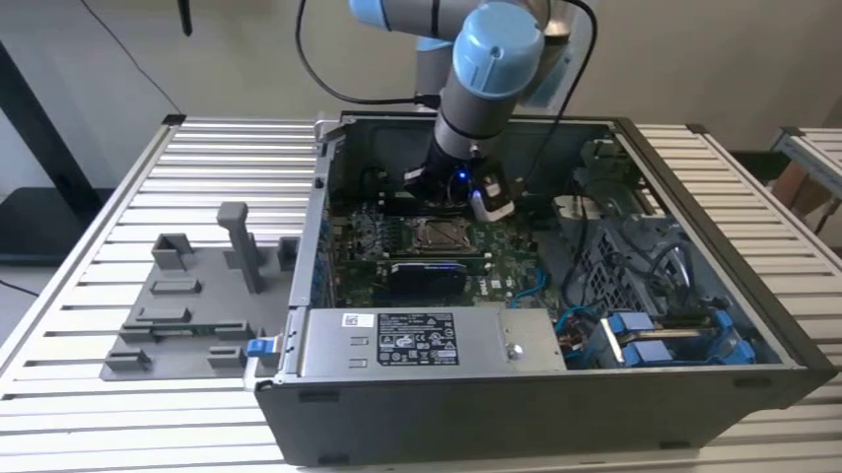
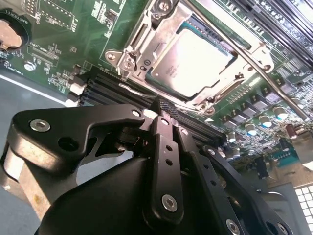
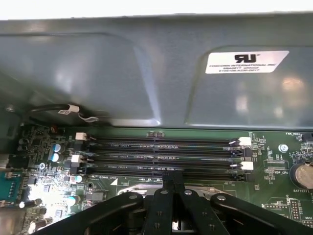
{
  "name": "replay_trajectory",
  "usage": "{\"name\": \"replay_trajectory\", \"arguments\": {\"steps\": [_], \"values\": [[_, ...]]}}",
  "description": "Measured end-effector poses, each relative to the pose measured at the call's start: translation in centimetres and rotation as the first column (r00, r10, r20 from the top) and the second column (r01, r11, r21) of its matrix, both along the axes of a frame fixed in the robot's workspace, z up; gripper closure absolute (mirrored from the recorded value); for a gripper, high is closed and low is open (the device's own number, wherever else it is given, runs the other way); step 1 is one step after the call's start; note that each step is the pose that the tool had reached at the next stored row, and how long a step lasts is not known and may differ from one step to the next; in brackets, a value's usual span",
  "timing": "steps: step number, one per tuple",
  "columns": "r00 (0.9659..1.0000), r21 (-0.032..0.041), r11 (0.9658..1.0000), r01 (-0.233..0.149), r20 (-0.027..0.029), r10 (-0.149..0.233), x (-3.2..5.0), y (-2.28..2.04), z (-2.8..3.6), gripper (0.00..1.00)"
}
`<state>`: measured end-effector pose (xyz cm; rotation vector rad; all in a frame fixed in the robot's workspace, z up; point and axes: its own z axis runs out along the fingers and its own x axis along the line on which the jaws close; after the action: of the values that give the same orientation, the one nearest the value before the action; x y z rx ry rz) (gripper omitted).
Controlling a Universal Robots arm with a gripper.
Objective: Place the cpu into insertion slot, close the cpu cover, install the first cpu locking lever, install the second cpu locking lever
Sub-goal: 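Install the first cpu locking lever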
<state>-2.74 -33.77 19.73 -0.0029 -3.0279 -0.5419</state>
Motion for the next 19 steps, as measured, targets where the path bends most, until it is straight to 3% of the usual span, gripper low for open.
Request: {"name": "replay_trajectory", "arguments": {"steps": [19], "values": [[1.0, 0.0009, 1.0, 0.0, -0.0001, 0.0, 1.07, -0.01, -0.61, 0.89]]}}
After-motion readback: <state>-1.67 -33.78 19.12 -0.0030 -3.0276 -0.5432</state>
